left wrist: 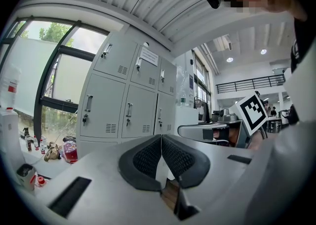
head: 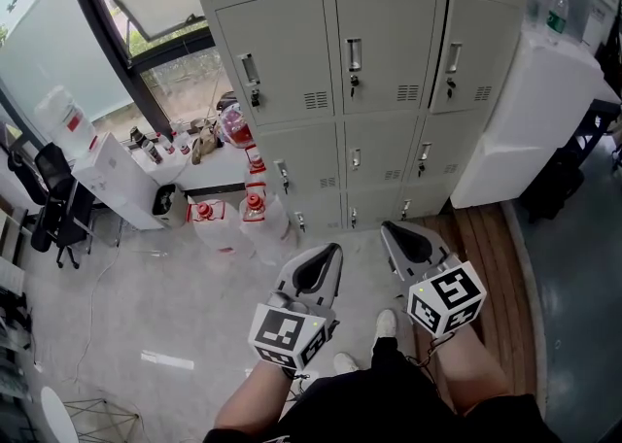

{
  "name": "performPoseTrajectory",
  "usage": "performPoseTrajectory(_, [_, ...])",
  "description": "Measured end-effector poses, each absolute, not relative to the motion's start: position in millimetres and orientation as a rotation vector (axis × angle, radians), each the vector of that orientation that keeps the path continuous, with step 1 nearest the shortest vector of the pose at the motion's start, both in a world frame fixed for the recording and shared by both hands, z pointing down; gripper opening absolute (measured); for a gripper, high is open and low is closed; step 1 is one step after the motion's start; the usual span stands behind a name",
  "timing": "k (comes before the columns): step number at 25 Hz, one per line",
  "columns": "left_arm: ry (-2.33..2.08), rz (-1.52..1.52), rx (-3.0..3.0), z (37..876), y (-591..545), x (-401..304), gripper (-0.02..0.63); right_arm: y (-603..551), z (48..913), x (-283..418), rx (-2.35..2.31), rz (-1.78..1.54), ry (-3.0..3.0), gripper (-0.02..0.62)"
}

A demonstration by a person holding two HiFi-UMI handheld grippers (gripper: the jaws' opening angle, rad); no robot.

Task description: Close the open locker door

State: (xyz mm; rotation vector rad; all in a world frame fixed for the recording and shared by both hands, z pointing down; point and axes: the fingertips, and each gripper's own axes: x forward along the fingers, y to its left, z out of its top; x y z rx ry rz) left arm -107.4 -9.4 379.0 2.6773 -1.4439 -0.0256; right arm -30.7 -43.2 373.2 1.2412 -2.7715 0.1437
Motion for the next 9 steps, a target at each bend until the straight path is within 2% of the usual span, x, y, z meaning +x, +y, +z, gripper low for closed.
performPoseTrajectory(9, [-1.445, 0.01, 2.705, 377.1, -7.6, -99.0, 0.018, -40.4, 368.9, -24.7, 1.247, 0.14, -2.801, 0.054])
